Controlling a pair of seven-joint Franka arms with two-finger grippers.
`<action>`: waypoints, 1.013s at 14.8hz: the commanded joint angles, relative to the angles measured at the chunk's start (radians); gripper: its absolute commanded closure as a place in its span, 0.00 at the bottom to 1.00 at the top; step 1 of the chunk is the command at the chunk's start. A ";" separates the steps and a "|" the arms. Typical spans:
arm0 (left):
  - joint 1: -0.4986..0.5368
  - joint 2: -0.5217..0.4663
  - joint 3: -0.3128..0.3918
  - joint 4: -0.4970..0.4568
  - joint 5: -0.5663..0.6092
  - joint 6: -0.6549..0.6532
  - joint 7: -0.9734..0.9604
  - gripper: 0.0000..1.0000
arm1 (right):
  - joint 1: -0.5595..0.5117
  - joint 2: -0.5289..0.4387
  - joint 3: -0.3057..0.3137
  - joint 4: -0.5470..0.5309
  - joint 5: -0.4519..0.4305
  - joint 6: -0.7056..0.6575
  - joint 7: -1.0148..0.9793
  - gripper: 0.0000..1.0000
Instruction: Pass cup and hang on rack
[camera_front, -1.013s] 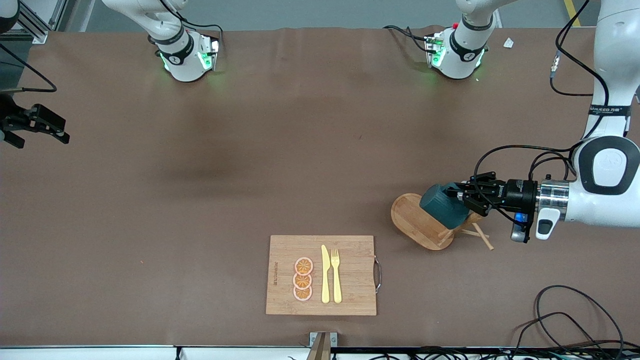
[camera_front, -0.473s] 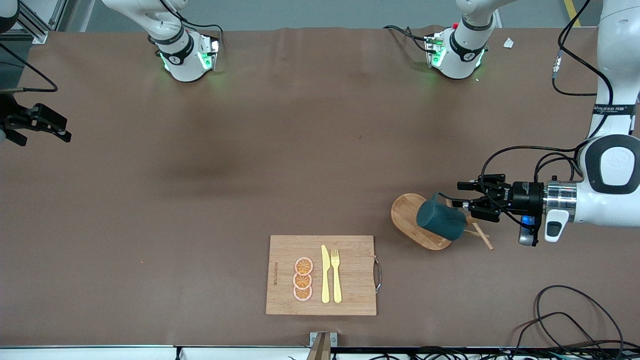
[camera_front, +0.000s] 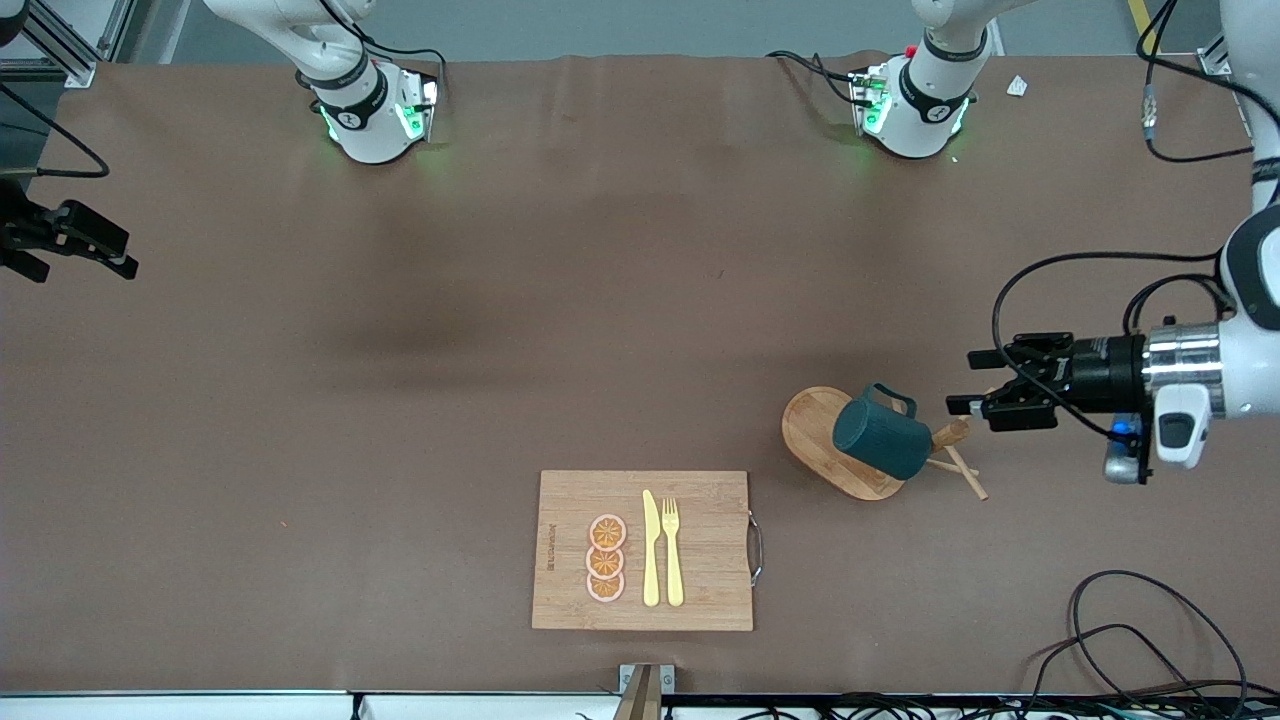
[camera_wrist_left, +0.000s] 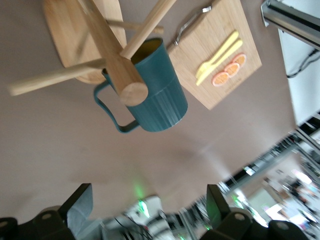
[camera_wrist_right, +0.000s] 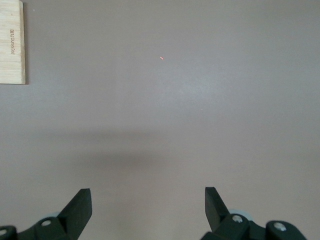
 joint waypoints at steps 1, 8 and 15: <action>-0.004 -0.061 -0.081 0.002 0.226 -0.004 0.042 0.01 | -0.003 -0.020 0.006 -0.005 0.015 -0.014 0.023 0.00; 0.002 -0.153 -0.172 0.005 0.511 -0.012 0.245 0.01 | -0.003 -0.022 0.007 -0.006 0.015 -0.016 0.027 0.00; -0.123 -0.262 -0.046 -0.001 0.526 -0.061 0.326 0.01 | -0.003 -0.020 0.007 -0.005 0.015 -0.020 0.027 0.00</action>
